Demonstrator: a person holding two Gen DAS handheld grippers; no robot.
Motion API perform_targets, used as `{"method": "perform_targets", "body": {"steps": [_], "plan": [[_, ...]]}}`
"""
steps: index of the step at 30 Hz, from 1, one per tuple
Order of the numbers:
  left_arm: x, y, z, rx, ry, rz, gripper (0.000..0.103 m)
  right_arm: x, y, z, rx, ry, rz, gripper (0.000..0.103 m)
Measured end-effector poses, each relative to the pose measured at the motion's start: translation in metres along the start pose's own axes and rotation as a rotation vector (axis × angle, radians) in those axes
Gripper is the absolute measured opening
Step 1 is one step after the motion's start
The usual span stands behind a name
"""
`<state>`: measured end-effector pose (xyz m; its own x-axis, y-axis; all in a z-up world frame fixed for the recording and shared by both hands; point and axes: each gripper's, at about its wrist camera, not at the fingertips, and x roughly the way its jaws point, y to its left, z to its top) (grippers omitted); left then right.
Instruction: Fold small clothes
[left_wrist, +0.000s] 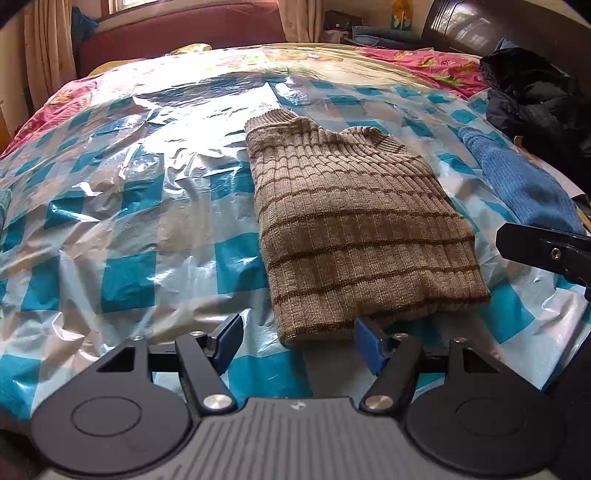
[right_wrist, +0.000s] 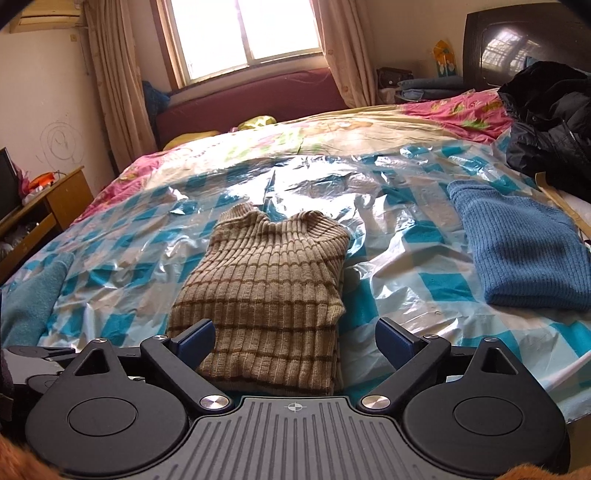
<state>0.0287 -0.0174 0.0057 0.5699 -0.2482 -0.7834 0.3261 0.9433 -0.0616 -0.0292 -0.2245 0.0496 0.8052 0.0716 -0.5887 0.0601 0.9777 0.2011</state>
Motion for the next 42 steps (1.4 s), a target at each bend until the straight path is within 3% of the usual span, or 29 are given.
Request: {"method": "perform_targets", "body": {"steps": [15, 24, 32, 42], "plan": [[-0.004, -0.004, -0.003, 0.015, -0.005, 0.007, 0.07, 0.004, -0.004, -0.003, 0.044, 0.032, -0.026, 0.096], [-0.006, -0.005, -0.004, 0.019, -0.008, 0.007, 0.07, 0.003, -0.012, -0.005, 0.094, -0.005, -0.044, 0.101], [-0.007, -0.007, -0.003, 0.023, -0.012, 0.009, 0.07, 0.003, -0.008, -0.004, 0.067, -0.018, -0.07, 0.103], [-0.006, -0.006, -0.003, 0.013, -0.01, 0.011, 0.07, 0.009, -0.007, -0.005, 0.039, 0.03, -0.113, 0.103]]}}
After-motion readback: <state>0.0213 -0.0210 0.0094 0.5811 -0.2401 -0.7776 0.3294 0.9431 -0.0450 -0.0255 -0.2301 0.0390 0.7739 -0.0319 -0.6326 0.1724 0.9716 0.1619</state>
